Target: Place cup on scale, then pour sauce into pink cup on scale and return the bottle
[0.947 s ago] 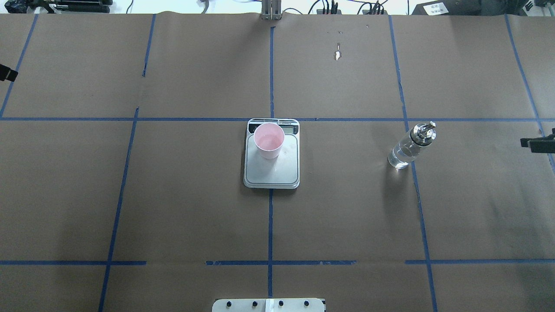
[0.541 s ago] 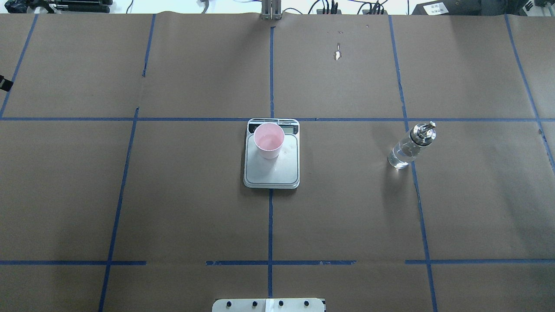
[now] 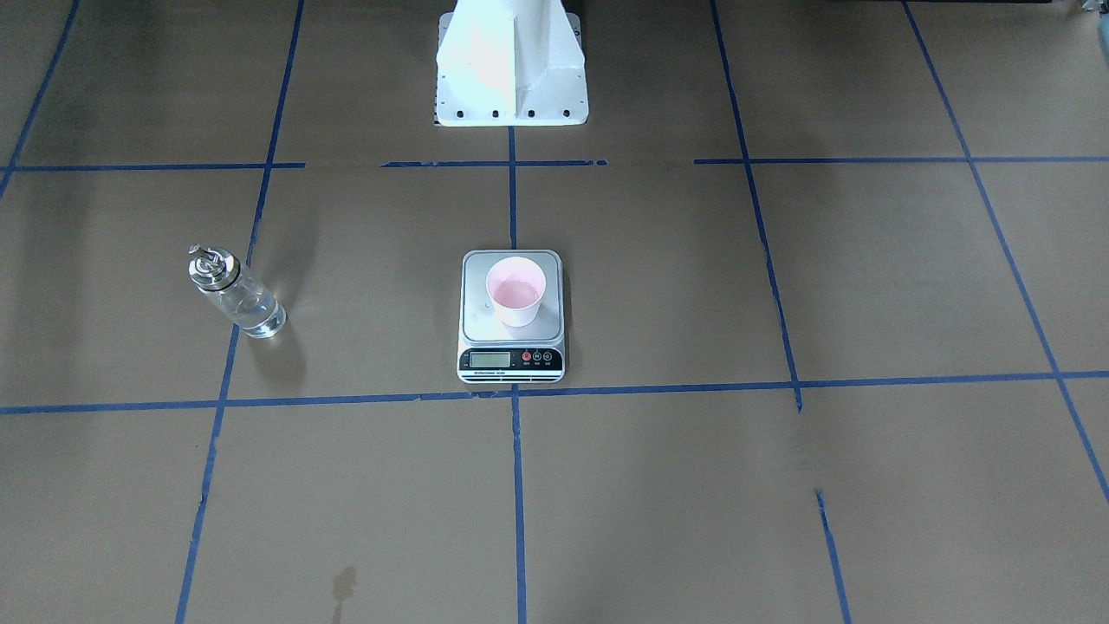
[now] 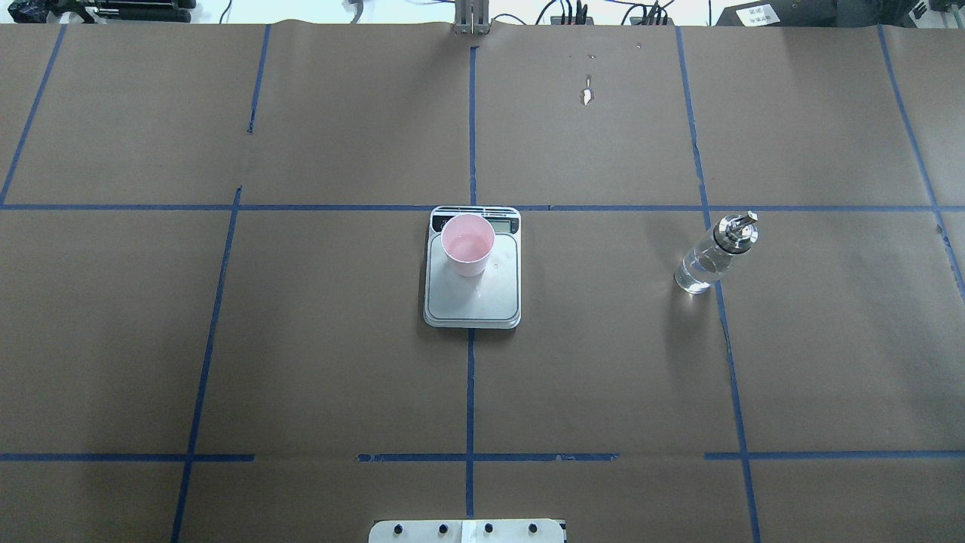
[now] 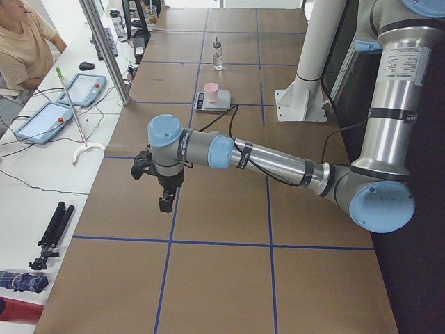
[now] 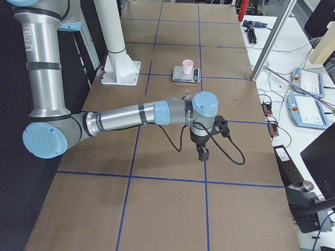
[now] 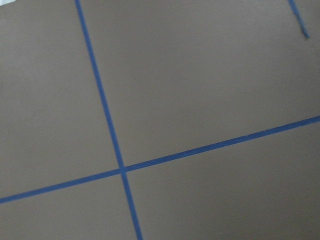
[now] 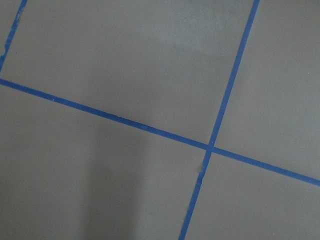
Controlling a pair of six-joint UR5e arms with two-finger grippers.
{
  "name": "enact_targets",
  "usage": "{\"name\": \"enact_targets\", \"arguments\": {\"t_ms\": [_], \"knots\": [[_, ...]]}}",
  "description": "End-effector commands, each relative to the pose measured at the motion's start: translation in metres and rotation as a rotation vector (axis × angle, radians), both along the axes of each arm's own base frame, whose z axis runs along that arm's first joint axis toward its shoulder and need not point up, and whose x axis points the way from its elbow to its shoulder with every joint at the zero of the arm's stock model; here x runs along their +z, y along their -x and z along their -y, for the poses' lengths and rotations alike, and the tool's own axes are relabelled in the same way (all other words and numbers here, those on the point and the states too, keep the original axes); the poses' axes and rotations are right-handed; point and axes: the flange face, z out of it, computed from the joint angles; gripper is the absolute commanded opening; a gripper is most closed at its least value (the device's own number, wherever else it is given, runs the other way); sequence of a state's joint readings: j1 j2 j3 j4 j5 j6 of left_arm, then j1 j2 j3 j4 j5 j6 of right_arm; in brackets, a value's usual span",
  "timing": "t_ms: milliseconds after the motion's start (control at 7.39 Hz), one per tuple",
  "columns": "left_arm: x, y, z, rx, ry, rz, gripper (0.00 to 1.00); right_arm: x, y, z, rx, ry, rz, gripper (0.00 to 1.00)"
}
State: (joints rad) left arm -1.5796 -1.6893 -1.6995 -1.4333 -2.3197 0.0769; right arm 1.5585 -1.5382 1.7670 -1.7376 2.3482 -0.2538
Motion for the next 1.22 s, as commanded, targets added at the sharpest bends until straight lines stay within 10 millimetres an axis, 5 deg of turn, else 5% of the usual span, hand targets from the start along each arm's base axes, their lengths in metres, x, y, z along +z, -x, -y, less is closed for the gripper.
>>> {"name": "enact_targets", "arguments": {"t_ms": [0, 406, 1083], "knots": [[0.065, 0.045, -0.007, 0.202, -0.079, 0.075, 1.0, 0.022, 0.0, -0.021, -0.004, 0.039, 0.0, 1.0], [0.067, 0.043, -0.012, -0.022, 0.02, 0.066, 1.0, 0.026, 0.001, -0.024, -0.004, 0.049, -0.003, 1.0], [0.061, 0.027, -0.012, 0.007, -0.009, 0.003, 1.0, 0.027, 0.002, -0.023, -0.005, 0.054, -0.002, 1.0]]}}
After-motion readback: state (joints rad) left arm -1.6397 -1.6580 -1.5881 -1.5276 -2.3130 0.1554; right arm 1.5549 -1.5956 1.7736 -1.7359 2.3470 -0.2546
